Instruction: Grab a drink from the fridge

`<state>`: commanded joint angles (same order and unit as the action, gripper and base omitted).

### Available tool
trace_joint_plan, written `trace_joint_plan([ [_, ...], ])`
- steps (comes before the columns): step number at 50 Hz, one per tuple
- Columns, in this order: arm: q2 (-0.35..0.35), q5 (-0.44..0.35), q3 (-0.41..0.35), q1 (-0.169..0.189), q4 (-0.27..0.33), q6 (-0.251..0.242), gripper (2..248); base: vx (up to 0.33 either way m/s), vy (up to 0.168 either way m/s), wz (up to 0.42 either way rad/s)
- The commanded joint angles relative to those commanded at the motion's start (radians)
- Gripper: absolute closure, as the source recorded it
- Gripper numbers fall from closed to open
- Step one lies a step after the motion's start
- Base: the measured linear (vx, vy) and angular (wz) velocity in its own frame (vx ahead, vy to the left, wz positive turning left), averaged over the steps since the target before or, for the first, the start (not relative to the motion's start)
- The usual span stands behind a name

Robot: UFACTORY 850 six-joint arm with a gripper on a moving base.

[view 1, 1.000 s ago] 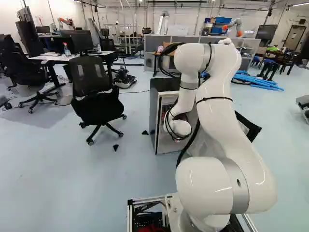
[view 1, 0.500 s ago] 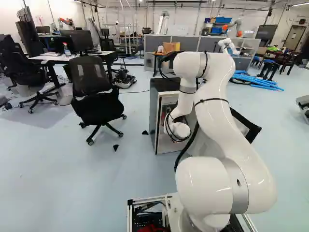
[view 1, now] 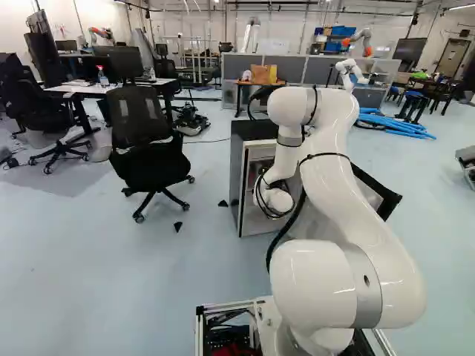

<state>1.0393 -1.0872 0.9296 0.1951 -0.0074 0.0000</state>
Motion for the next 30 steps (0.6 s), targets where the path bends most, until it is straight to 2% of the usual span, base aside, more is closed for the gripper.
trace_joint_plan([
  [30,0.032,-0.028,0.063,0.026,0.002,0.000,3,0.000,0.000,0.000],
])
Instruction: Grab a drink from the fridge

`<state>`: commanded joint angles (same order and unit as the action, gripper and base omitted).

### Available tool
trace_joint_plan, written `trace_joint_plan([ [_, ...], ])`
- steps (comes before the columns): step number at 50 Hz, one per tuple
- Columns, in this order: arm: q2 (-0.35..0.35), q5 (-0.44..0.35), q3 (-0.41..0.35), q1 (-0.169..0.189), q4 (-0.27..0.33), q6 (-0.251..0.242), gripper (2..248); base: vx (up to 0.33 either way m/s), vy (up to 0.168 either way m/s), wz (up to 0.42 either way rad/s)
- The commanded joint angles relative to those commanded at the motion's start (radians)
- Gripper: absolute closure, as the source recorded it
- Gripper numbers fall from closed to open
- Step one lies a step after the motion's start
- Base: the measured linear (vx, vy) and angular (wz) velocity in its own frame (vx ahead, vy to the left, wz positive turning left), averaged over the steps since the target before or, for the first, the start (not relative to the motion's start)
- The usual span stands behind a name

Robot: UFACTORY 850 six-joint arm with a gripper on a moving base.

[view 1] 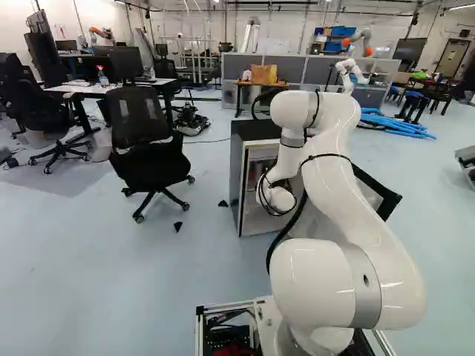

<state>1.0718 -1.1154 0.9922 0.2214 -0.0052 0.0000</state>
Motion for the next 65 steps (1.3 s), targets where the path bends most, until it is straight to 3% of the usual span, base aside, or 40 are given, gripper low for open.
trace_joint_plan([
  [41,0.068,-0.041,0.126,0.000,0.043,0.000,3,0.000,0.000,0.000],
  [65,0.170,-0.087,0.240,0.019,0.074,0.000,3,0.000,0.000,0.000],
])
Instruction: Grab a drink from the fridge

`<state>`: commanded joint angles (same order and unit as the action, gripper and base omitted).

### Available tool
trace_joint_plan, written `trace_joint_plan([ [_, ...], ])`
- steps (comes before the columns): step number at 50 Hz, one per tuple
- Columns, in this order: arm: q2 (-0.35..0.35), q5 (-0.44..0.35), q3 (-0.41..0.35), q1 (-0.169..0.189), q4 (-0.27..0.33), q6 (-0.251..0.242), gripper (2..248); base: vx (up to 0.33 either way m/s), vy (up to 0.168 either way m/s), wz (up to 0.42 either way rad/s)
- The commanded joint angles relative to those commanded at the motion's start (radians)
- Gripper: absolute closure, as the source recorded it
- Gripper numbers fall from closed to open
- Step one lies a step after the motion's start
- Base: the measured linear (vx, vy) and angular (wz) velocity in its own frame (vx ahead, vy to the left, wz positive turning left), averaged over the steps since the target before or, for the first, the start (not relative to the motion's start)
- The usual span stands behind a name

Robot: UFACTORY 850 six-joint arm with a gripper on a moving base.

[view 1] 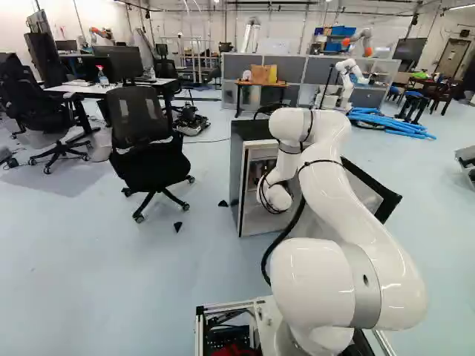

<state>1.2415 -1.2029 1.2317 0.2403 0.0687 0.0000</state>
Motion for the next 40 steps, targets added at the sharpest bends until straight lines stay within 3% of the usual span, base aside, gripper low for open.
trace_joint_plan([
  [7,0.031,-0.016,0.032,0.006,0.009,0.000,3,0.000,0.000,0.000],
  [40,0.044,-0.054,0.056,0.012,0.057,0.000,3,0.000,0.000,0.000],
])
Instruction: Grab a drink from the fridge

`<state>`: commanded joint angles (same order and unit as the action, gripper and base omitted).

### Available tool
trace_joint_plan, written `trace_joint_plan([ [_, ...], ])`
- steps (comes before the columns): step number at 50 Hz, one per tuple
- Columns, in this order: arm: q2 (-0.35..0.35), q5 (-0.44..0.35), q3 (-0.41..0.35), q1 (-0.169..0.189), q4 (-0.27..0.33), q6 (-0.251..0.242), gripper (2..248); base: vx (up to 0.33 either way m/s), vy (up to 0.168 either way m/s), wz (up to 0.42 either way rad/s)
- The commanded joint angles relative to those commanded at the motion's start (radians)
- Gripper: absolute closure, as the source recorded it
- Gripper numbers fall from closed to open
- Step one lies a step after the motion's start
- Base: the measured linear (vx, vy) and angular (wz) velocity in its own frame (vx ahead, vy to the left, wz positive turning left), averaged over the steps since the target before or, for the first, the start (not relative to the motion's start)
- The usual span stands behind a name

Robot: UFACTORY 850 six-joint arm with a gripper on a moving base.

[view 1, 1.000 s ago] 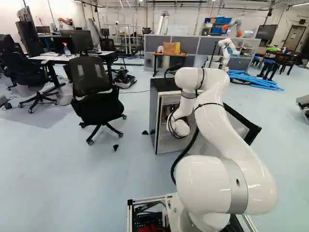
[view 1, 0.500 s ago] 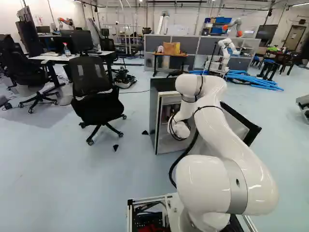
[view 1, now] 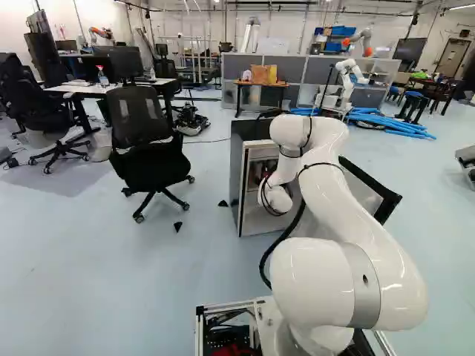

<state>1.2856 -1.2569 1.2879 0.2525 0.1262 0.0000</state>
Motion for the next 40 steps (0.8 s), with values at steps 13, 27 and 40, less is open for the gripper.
trace_joint_plan([
  [13,0.023,0.000,0.023,0.005,0.035,0.000,3,0.000,0.000,0.000],
  [27,0.076,-0.023,0.074,0.014,0.039,0.000,3,0.000,0.000,0.000],
  [40,0.130,-0.069,0.131,0.024,0.039,0.000,3,0.000,0.000,0.000],
])
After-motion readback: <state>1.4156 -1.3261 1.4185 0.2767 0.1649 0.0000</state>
